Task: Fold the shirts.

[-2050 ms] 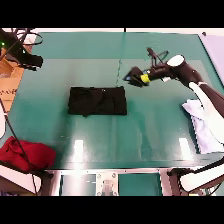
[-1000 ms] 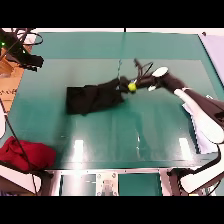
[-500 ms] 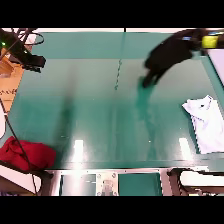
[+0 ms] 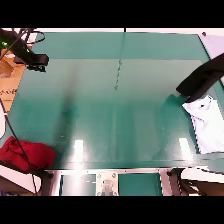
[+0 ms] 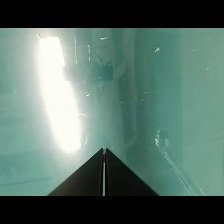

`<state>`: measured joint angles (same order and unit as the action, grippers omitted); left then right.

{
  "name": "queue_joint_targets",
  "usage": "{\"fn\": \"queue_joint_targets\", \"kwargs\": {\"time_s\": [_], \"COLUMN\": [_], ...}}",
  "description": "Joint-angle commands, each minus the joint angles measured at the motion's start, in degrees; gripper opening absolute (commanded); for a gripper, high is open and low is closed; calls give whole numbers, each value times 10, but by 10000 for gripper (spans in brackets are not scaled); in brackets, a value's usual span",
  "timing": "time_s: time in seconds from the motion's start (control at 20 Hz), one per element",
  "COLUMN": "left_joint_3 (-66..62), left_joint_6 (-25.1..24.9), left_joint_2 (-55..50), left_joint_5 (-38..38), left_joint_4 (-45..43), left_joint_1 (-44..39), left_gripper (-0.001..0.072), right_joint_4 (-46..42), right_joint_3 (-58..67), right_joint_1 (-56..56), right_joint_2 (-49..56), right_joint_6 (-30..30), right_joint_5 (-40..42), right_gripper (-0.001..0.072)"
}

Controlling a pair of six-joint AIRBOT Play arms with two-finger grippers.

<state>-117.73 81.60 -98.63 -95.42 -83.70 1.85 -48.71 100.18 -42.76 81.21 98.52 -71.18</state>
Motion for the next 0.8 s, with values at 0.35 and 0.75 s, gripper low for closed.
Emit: {"fn": "queue_joint_targets", "kwargs": {"time_s": [0.35,0.75], "left_joint_3": [0,0], "left_joint_6": [5,4], "left_joint_2": [0,0], "left_joint_5": [-2,-2], "left_joint_4": [4,5], "left_joint_1": [0,0], "left_gripper": [20,20], "right_joint_4": [-186,-286], "right_joint_3": [-87,-278], "right_joint_1": [-97,-155], "right_joint_2": [-101,-230], "right_joint_6": [113,123], "right_joint_5": [-76,-75], "right_gripper": [14,14]}}
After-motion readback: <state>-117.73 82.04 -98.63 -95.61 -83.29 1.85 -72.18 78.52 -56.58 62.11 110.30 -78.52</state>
